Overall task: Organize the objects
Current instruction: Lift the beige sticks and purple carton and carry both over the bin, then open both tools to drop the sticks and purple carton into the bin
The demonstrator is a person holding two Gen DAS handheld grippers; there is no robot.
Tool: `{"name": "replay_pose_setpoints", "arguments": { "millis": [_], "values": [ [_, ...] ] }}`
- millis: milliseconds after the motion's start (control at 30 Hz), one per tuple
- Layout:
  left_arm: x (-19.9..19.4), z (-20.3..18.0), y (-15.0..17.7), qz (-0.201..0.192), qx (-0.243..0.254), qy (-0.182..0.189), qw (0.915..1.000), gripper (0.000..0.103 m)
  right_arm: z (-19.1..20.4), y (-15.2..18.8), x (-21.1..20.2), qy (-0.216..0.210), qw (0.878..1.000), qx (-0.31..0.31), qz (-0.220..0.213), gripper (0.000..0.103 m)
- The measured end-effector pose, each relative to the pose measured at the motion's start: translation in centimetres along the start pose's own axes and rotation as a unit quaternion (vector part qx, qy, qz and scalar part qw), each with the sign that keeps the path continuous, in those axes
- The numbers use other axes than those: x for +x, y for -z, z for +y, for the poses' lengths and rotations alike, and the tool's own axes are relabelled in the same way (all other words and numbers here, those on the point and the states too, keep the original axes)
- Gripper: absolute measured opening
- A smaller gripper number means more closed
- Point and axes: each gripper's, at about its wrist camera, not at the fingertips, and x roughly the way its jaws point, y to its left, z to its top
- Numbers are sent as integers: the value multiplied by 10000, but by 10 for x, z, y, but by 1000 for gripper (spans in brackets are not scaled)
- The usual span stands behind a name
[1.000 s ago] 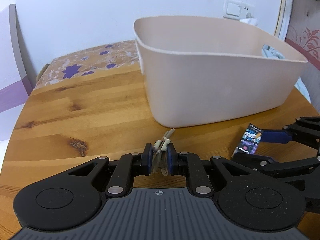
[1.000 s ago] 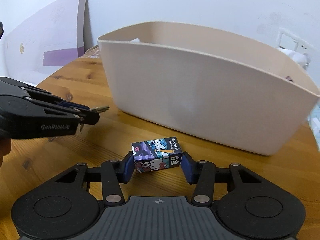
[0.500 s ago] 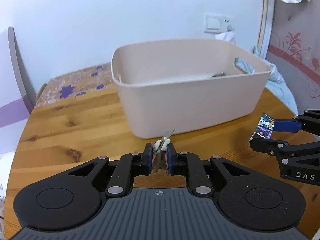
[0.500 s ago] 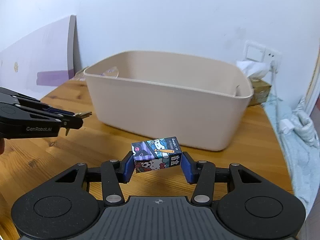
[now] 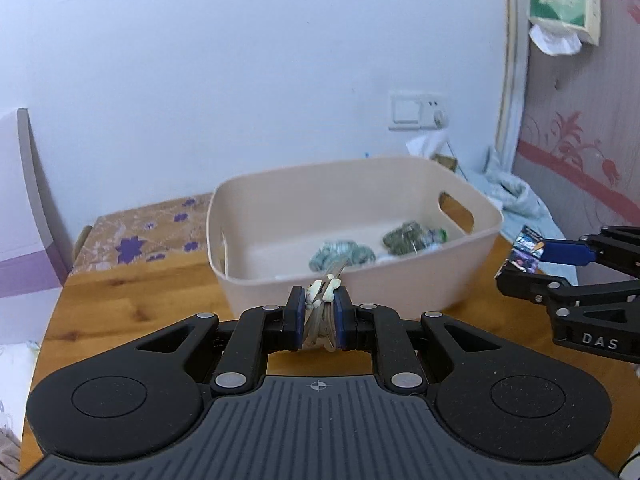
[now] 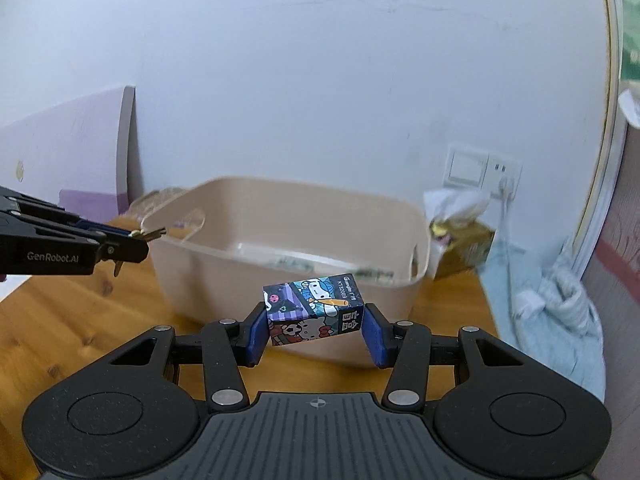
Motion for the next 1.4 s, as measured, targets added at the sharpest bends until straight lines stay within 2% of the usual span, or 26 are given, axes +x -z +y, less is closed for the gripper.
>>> {"name": "replay_pose_setpoints", "arguments": {
  "millis": [300, 567, 833, 967, 1233, 1300, 1400],
  "values": [
    [27, 0, -31, -71, 35, -34, 10000, 15, -14, -28, 11, 86, 9994, 31, -340, 46],
    [73, 6, -51, 35, -21, -129, 9999, 15, -20, -47, 36, 108, 9993, 26, -362, 46],
    [124, 16, -59, 403, -214, -156, 9988, 15, -24, -59, 76, 152, 9997, -5, -207, 46],
    [144, 17, -57, 587, -245, -286, 9976, 15, -23, -59, 96, 144, 9999, -43, -27, 46],
    [160, 16, -49, 940, -183, -269, 9950, 15, -15, -47, 121, -34, 9988, -240, 429, 47],
    [162, 15, -48, 1027, -184, -236, 9943, 15, -14, -45, 124, -44, 9983, -276, 511, 57],
    [162, 11, -46, 1047, -103, -290, 9940, 19, -14, -44, 125, -33, 9980, -263, 567, 59]
  ]
}}
